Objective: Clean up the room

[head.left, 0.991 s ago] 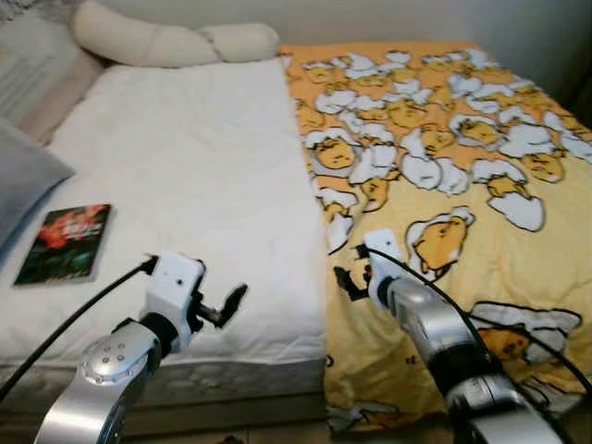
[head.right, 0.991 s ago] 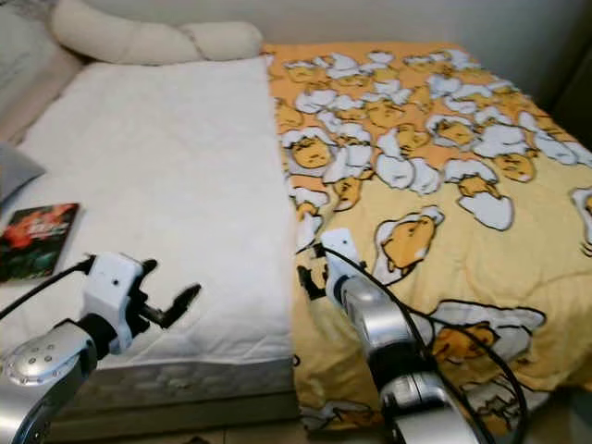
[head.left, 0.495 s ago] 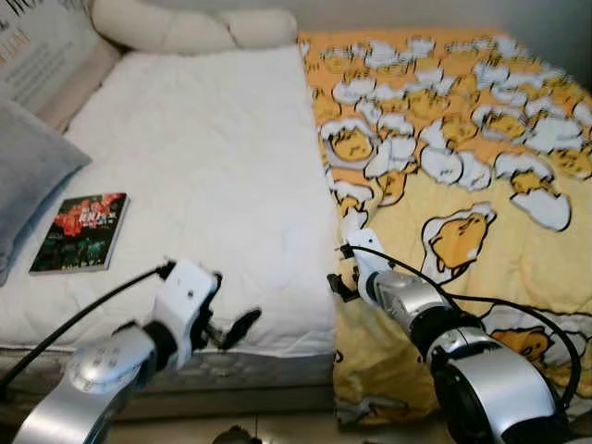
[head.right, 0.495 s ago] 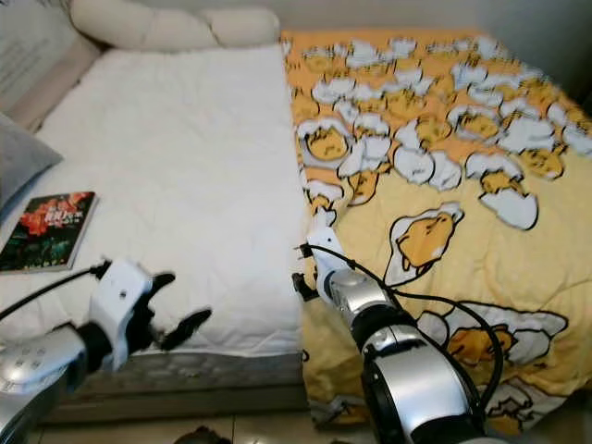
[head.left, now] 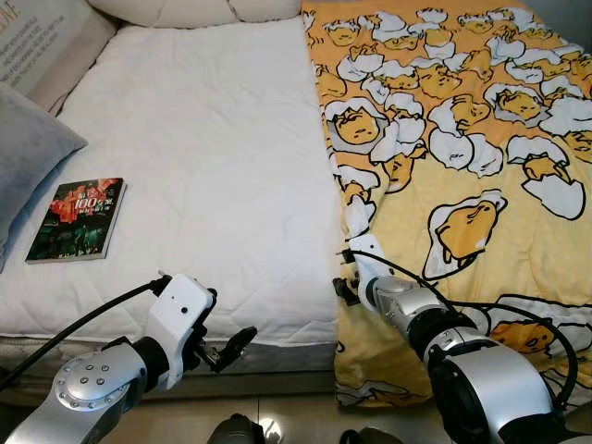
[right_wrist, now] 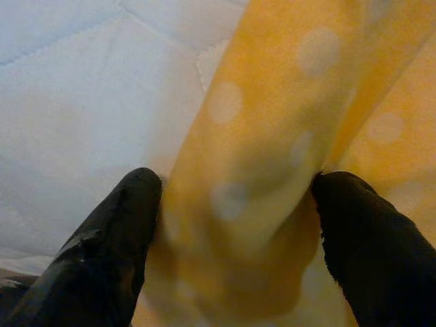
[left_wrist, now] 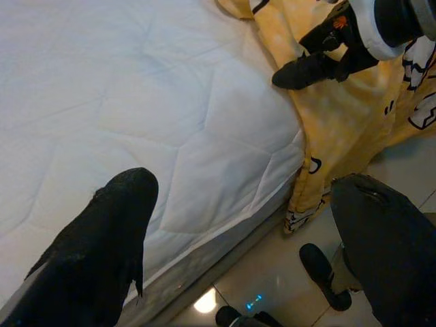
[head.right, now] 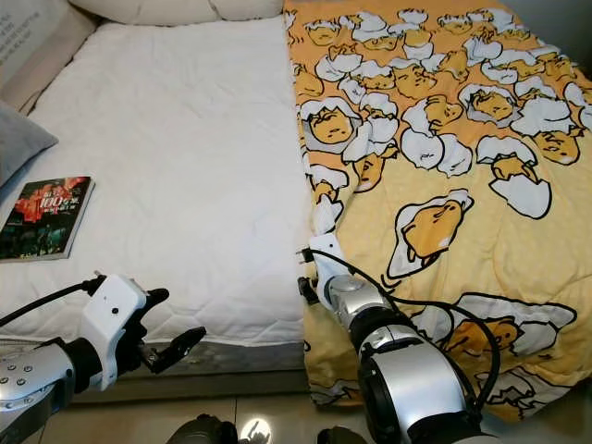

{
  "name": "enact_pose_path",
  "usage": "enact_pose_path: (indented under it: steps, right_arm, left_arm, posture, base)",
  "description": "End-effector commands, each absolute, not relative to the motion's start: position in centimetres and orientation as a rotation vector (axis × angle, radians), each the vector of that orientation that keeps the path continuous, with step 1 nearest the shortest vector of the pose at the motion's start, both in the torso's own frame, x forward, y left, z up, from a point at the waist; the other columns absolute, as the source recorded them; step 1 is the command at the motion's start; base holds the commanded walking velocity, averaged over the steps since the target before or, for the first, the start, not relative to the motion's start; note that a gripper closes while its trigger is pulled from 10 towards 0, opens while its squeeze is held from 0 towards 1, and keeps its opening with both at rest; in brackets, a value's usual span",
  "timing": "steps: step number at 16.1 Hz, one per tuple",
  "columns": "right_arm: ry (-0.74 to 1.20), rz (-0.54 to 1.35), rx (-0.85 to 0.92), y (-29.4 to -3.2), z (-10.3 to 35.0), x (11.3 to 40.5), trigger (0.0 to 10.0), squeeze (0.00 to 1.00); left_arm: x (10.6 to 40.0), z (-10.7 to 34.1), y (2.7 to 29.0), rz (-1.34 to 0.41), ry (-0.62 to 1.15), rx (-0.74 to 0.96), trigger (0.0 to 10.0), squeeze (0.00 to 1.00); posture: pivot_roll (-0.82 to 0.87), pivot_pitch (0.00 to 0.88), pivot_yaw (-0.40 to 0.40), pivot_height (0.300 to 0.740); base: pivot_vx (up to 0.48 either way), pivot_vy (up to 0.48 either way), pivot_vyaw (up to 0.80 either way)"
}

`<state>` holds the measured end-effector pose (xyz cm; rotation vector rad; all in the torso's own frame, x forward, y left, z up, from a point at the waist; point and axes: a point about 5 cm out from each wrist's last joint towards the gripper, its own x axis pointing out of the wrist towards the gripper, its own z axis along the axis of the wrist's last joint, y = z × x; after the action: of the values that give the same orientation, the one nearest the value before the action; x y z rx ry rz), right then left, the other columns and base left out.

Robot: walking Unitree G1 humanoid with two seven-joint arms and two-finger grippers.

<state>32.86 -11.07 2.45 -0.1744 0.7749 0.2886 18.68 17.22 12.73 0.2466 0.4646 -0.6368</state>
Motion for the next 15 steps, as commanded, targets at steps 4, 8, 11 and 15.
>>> enact_pose_path:
  steps: [4, 8, 11, 15]
  right_arm:
    - [0.771, 0.286, -0.152, -10.96, 2.54, 32.94, 0.0, 0.0]
    - [0.772, 0.286, -0.144, -11.11, 2.56, 32.96, 0.0, 0.0]
    - [0.771, 0.284, -0.135, -11.27, 2.6, 33.01, 0.0, 0.0]
    - [0.772, 0.283, -0.127, -11.31, 2.57, 32.98, 0.0, 0.0]
  left_arm:
    - [18.81, 13.1, 17.12, -0.638, 0.457, 0.252, 10.0, 0.0]
    - [18.76, 12.96, 16.95, -0.641, 0.463, 0.248, 10.0, 0.0]
    - [18.88, 12.93, 16.88, -0.645, 0.464, 0.248, 10.0, 0.0]
    - [18.94, 12.93, 16.97, -0.644, 0.466, 0.252, 10.0, 0.0]
  posture:
    - [0.21, 0.128, 0.024, 0.74]
    - [0.2, 0.127, 0.026, 0.74]
    - [0.2, 0.126, 0.027, 0.74]
    - [0.2, 0.126, 0.029, 0.74]
  base:
    - [0.0, 0.0, 0.0]
    - [0.0, 0.0, 0.0]
    - [0.0, 0.0, 0.0]
    - [0.0, 0.0, 0.0]
